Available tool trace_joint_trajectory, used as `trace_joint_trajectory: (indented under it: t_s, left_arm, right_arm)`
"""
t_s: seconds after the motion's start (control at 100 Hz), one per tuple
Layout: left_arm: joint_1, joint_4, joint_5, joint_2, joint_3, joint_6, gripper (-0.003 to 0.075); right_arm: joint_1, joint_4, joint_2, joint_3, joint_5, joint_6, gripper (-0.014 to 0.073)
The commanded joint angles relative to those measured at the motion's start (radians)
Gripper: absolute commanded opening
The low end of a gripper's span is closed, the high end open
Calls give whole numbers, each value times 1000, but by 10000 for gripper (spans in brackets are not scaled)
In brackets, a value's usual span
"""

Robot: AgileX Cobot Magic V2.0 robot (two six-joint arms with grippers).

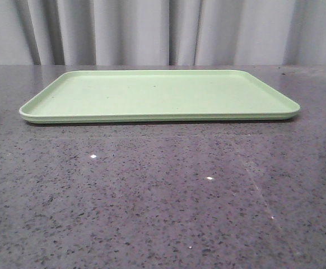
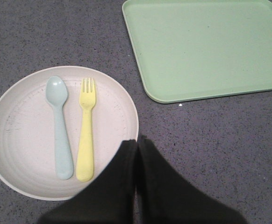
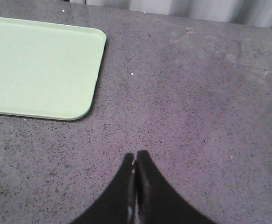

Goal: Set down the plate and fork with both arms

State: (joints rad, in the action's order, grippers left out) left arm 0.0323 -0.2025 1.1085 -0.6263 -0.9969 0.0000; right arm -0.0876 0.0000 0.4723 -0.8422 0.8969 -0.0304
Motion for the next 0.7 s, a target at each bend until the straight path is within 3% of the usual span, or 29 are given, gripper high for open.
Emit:
trace_joint_trajectory:
  t_s: [0.0,0.21,0.34,0.38,0.52,0.61,0.69]
  left_arm:
    - [-1,-10,-59,-11,-34,28,-20]
    - [-1,3,-46,-11,-34,28,-19]
    - [-1,3,-20,-11,-34,28,37]
    - [-1,3,-11,-11,-34,28,82]
    - [-1,1,-4,-11,-34,28,367]
    - [-1,3,-8,-11,-34,28,574]
    - [-1,3,-8,-11,-34,28,652]
  right_arm:
    - [8,0,16,-14,-66,-3,-118]
    - [8,0,17,-3,-59,-3,-98]
    - [8,0,17,-3,-59,-3,68]
    - [8,0,17,-3,-60,-3,148]
    - [8,0,17,-3,-66,-3,369]
    - [8,0,17,-3,-71,-3,403]
    - [8,0,17,-3,-71,-3,403]
